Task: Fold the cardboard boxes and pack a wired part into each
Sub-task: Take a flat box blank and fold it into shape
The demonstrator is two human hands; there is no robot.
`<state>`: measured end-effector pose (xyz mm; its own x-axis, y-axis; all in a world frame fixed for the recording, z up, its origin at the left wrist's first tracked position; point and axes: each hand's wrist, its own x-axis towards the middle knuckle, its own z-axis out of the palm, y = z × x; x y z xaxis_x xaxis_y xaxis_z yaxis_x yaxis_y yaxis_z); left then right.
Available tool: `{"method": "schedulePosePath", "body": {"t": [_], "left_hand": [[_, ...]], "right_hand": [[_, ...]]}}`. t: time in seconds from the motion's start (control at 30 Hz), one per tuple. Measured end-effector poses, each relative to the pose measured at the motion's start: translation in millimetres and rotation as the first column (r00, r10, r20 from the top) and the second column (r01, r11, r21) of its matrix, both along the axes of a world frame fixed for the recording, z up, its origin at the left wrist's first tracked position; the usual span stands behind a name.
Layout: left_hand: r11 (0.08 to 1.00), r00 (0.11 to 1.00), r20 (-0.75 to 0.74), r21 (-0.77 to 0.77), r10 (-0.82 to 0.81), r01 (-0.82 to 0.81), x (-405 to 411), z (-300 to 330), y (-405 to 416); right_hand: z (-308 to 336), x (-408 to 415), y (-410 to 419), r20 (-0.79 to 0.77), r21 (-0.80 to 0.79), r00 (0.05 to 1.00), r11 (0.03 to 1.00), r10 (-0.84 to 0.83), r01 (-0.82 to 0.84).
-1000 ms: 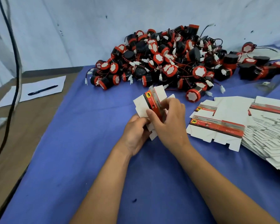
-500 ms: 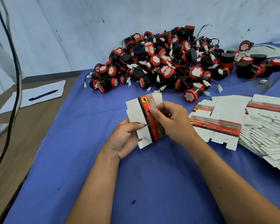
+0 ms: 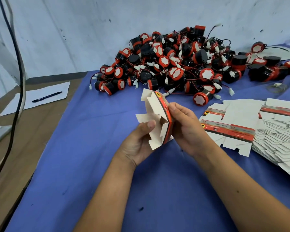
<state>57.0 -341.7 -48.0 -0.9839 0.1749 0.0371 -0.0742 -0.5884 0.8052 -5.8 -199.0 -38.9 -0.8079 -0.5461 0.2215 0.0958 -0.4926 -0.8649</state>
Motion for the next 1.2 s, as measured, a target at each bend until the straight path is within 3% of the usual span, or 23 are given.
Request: {"method": "schedulePosePath", "body": {"t": [0.13, 0.23, 0.4, 0.53, 0.63, 0.7, 0.83, 0.93, 1.0, 1.1, 1.2], "left_hand": [[0.978, 0.980, -0.077, -0.085, 0.183, -0.189, -2.8, 3.5, -0.8], [0.909, 0.923, -0.036, -0.163, 0.383, -0.383, -4.8, 9.0, -2.1], [0.870, 0.927, -0.108, -0.321, 0.360, -0.375, -3.0, 11.6, -5.1], [0.800, 0.878, -0.117, -0.371, 0.464, -0.472, -1.9, 15.1, 1.7], [0.761, 0.816, -0.120, -0.304, 0.566, -0.573, -3.1, 19.6, 0.6], [0.761, 0.787, -0.094, -0.209, 0.610, -0.615, -3.3, 22.5, -7.8], [0.698, 0.703, -0.047, -0.095, 0.709, -0.710, -1.8, 21.9, -15.6], [0.652, 0.654, -0.047, -0.055, 0.755, -0.756, -4.7, 18.5, -17.5], [0.623, 0.627, -0.013, -0.105, 0.779, -0.775, -8.9, 18.0, -20.6], [0.680, 0.695, -0.027, -0.183, 0.718, -0.710, -10.5, 19.5, -13.5], [0.797, 0.814, -0.133, -0.166, 0.565, -0.580, -8.9, 18.6, -8.9]], "right_hand": [[4.9, -2.7, 3.4, 0.061, -0.049, 0.998, 0.999, 0.005, -0.002], [6.1, 1.9, 0.5, -0.117, 0.094, 0.992, 0.994, -0.036, 0.047], [5.7, 12.6, -7.1, -0.231, 0.201, 0.973, 0.977, -0.019, 0.066], [9.8, 15.4, -6.1, -0.236, 0.259, 0.972, 0.965, 0.015, 0.048], [11.8, 15.8, -3.9, -0.263, 0.276, 0.962, 0.961, 0.073, 0.002], [14.1, 17.2, -3.1, -0.344, 0.367, 0.932, 0.930, 0.118, 0.017], [7.4, 26.3, -12.6, -0.511, 0.553, 0.850, 0.805, 0.125, 0.214], [5.6, 27.8, -13.6, -0.562, 0.554, 0.813, 0.799, 0.151, 0.234], [2.5, 26.4, -14.3, -0.641, 0.552, 0.756, 0.764, 0.133, 0.334], [0.5, 28.7, -19.6, -0.622, 0.498, 0.782, 0.751, -0.039, 0.433], [1.4, 24.2, -18.4, -0.419, 0.421, 0.894, 0.838, -0.161, 0.348]]}}
